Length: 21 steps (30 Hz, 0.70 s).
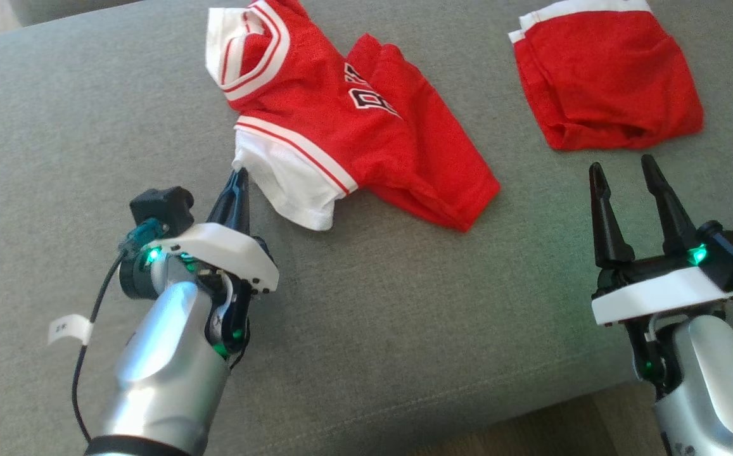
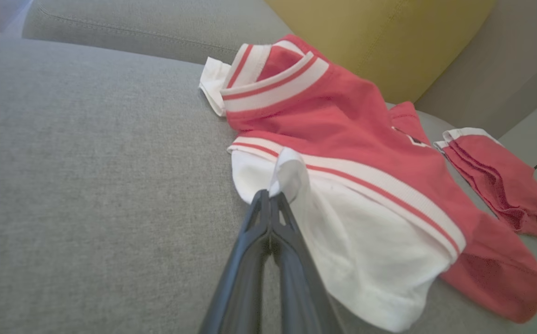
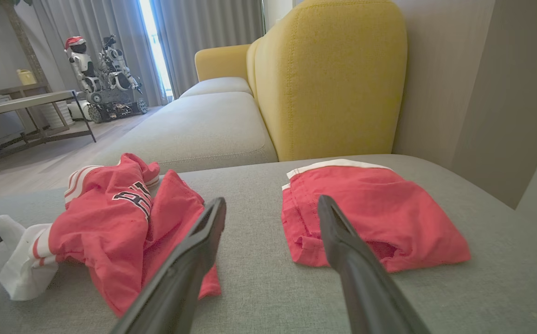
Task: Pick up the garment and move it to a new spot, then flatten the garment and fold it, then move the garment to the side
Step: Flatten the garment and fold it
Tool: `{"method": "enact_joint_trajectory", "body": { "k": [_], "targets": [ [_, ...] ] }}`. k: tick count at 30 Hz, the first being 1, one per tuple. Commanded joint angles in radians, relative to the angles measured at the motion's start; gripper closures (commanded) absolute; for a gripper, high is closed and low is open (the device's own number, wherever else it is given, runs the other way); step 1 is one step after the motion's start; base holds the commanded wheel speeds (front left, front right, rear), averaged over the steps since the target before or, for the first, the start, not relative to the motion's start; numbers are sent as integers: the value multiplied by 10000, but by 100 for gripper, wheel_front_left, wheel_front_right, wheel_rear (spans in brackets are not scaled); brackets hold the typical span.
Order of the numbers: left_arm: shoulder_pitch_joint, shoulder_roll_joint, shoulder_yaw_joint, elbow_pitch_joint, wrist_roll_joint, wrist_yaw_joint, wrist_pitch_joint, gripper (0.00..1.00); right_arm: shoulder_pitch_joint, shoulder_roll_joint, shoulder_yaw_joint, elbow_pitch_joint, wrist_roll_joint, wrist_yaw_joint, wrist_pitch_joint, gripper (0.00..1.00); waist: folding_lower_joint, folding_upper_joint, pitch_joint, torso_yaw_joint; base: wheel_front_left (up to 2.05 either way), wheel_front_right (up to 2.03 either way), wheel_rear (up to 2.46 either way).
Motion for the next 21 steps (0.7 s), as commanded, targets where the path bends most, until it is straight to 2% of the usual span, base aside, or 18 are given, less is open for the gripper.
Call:
{"method": "enact_joint_trajectory", "body": {
  "k": [1, 11, 21],
  "targets": [
    [-192, 157, 364, -433, 42, 0, -122, 100, -179, -70, 161, -234, -79, -7, -68, 0, 0, -1, -61, 112, 0, 0, 0],
    [948, 157, 1688, -2386, 357, 142, -122, 100, -2, 13, 70, 263, -206, -7, 224, 0, 0, -1, -462, 710, 0, 0, 0],
    [2414, 157, 2845, -4039, 426, 323, -122, 100, 166, 357, -93, 1297, -255, -7, 821, 0, 0, -1, -808, 1517, 0, 0, 0]
  ]
}}
